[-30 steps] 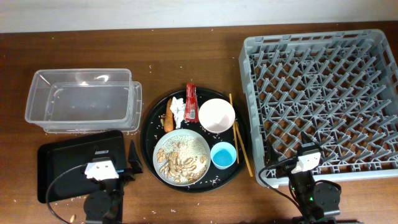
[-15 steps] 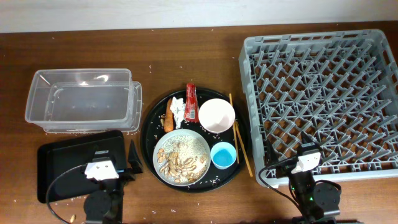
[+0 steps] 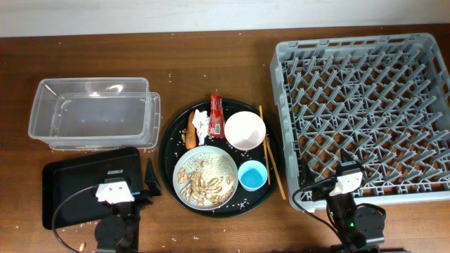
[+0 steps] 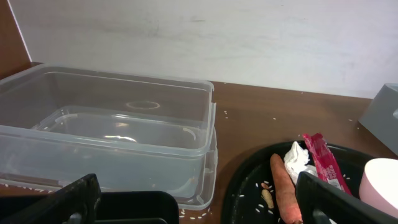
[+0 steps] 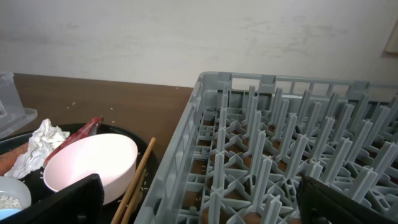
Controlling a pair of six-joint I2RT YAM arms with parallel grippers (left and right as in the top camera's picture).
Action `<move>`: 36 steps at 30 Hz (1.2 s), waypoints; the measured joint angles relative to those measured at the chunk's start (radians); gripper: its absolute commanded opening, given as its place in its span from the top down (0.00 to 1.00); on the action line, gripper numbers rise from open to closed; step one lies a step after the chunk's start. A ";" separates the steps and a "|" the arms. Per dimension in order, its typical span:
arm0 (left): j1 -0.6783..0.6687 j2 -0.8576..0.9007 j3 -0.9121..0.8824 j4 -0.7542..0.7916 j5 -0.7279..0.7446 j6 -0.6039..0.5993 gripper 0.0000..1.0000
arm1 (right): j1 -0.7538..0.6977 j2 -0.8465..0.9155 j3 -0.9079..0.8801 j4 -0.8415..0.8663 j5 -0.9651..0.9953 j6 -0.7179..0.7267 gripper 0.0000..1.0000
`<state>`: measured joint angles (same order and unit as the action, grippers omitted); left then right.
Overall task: Sort waste into correct bins and load items into the dishwasher rack
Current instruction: 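Move both grippers from rest toward the tray items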
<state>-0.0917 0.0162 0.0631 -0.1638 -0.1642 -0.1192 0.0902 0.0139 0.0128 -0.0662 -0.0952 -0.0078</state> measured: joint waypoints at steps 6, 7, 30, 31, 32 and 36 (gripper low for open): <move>0.000 0.000 0.000 0.000 0.000 0.000 0.01 | 0.000 0.000 0.000 0.000 0.000 -0.001 0.02; 0.000 0.000 0.000 0.000 0.000 0.000 0.01 | 0.000 0.000 0.000 0.000 0.000 0.000 0.02; 0.000 0.000 0.000 0.041 0.030 0.003 0.01 | 0.000 0.000 0.000 0.019 -0.043 0.000 0.02; 0.000 0.000 -0.002 0.070 0.055 0.004 0.01 | 0.000 0.000 0.000 0.021 -0.057 0.000 0.02; 0.000 0.000 -0.002 0.087 0.062 0.004 0.01 | 0.000 0.000 -0.001 0.031 -0.065 0.000 0.02; 0.000 0.000 -0.004 0.228 0.090 0.004 0.01 | 0.000 0.000 0.000 0.124 -0.121 0.000 0.02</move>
<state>-0.0917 0.0158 0.0589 0.0643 -0.0746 -0.1154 0.0902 0.0135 0.0124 0.0574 -0.2157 -0.0082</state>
